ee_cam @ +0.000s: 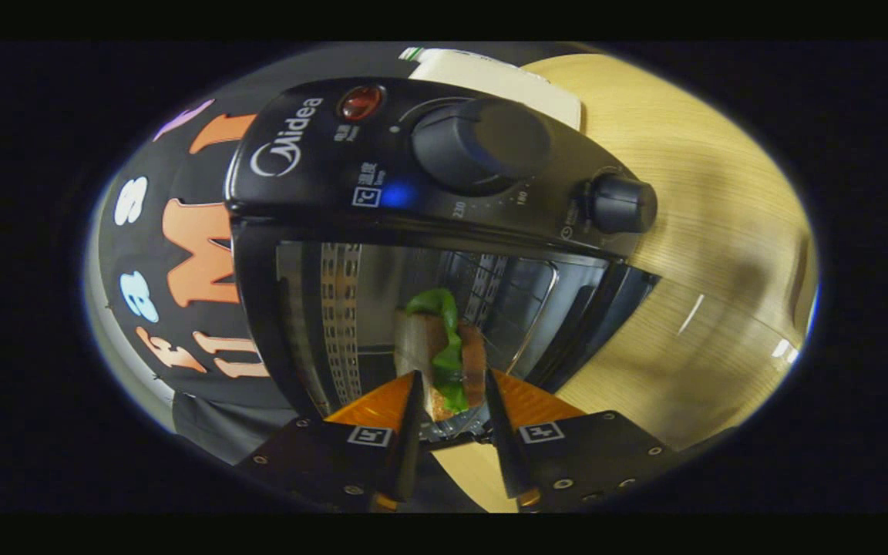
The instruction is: Open the toaster oven, put the food inside, and close the toaster oven door.
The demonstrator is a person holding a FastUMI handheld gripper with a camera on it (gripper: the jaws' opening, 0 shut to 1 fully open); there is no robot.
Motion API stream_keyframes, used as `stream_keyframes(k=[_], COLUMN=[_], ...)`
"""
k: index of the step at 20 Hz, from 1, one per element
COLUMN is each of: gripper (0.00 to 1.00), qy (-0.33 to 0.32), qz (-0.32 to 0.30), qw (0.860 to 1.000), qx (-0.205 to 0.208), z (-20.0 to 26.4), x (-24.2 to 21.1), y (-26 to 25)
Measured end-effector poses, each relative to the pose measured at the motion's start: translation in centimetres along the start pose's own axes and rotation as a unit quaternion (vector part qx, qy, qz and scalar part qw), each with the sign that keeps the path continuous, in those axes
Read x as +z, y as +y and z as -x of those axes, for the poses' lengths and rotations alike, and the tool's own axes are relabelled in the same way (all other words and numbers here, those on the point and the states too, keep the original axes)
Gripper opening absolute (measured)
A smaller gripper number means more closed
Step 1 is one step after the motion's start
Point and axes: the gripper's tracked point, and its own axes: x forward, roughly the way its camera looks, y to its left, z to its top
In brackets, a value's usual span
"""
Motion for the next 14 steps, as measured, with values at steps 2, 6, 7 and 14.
stream_keyframes(k=[2, 6, 7, 14], gripper=[0.59, 0.87, 0.89, 0.98], qy=[-0.001, 0.024, 0.033, 0.068], qz=[0.014, 0.059, 0.076, 0.212], qw=[1.000, 0.997, 0.995, 0.971], qx=[-0.009, -0.053, -0.060, -0.089], z=[0.9, 3.6, 4.7, 12.4], x=[0.0, -1.2, -1.8, -5.5], y=[-0.2, -2.6, -3.1, -4.4])
